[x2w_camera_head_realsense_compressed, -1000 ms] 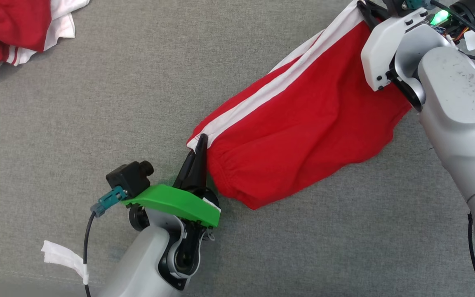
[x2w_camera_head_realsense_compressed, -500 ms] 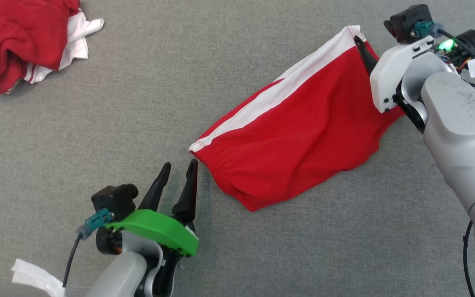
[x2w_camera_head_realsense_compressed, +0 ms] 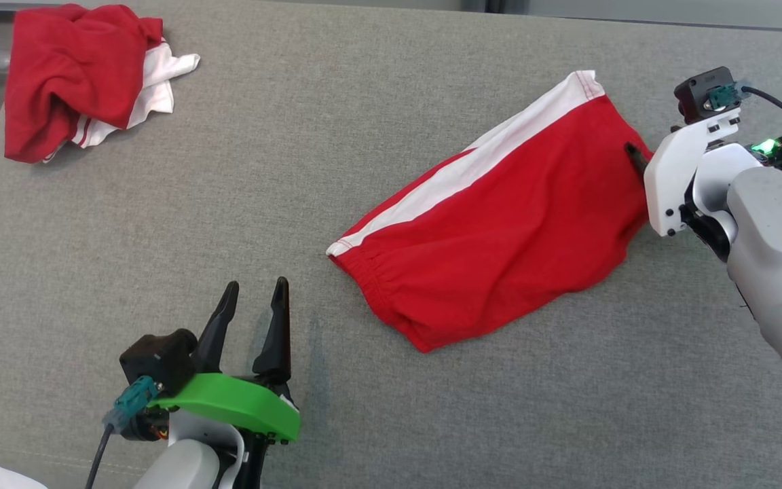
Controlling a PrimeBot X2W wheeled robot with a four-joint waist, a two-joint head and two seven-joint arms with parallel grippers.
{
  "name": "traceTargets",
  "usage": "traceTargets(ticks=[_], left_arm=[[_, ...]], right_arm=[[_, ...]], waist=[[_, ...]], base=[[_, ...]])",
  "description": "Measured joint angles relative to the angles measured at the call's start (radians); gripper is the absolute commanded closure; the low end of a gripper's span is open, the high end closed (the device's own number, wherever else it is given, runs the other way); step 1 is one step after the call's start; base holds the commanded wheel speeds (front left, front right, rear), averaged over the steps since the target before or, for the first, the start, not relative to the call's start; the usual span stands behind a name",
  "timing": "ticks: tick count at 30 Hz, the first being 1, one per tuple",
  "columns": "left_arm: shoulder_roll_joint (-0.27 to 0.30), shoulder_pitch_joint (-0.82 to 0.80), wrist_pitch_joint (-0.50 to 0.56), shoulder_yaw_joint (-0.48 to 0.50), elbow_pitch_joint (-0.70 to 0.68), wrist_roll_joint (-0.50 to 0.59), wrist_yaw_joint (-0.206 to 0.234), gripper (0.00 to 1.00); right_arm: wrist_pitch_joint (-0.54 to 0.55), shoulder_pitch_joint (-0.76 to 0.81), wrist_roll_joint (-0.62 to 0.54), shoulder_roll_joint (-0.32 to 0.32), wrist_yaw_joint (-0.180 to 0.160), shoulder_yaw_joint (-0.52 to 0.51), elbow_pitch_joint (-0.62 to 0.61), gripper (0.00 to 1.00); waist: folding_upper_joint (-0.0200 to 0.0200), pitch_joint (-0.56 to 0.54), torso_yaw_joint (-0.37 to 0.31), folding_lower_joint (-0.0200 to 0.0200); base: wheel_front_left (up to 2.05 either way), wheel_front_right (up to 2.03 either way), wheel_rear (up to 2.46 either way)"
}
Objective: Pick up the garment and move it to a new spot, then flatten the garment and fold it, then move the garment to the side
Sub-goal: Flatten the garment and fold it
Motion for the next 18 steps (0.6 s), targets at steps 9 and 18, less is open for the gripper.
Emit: traceTargets(ticks=[9,18], left_arm=[[-0.023,-0.018,-0.013,0.018,0.011,0.02,-0.001,0.0],[-0.031,-0.022,-0.017,0.044,0.012,0.036,-0.005,0.0]], right_arm=[[0.136,0.003,0.072,-0.016,-0.001,0.054,0.002,0.0],[0.147,-0.001,0.12,-0.019,0.0,0.095,-0.027,1.0]], waist=[[0.0,0.03,0.027,0.0],[0.0,0.027,0.024,0.0]], base=[[0.0,0.0,0.0],[0.0,0.0,0.0]])
